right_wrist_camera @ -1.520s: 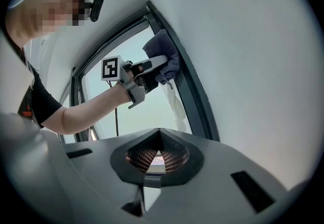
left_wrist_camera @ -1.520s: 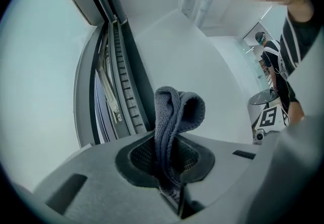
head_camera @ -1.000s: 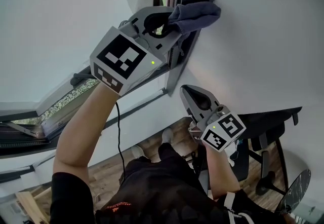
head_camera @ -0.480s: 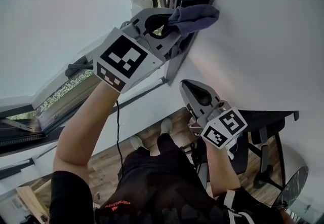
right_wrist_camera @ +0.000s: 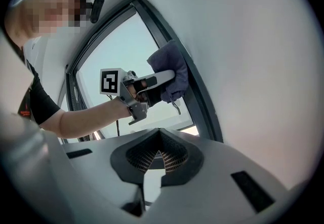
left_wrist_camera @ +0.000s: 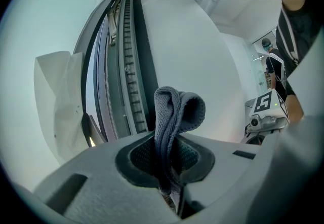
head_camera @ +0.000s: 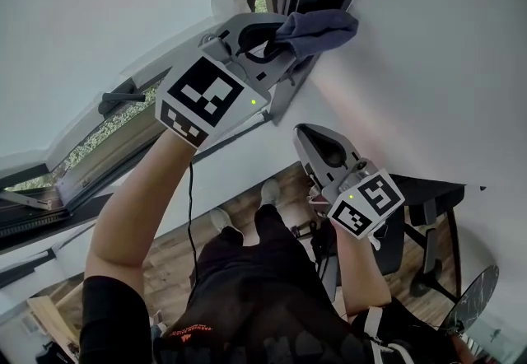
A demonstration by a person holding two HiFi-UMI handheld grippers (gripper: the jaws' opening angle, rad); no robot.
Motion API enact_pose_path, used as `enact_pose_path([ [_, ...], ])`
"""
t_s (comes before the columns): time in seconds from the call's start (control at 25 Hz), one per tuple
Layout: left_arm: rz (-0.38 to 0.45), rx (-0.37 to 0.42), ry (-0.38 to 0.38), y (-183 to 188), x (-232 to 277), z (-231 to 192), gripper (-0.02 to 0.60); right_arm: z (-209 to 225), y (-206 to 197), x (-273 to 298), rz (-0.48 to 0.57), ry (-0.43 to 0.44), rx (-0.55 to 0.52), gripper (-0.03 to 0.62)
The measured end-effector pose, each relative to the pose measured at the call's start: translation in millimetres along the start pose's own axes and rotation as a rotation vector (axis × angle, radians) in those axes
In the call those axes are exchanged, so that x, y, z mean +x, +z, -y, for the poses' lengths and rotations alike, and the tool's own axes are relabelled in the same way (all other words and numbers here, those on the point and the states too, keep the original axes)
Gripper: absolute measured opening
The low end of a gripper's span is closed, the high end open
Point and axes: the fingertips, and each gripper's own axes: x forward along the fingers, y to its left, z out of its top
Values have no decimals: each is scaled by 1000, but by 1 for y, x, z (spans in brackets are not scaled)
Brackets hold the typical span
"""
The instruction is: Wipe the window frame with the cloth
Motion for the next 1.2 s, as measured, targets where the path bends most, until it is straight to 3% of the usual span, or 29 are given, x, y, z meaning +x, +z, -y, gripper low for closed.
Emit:
enact_pose_path([
  [1.2,-129,-91,-57,-113,21,26,60,24,-61,8,-88,-19,79,0],
])
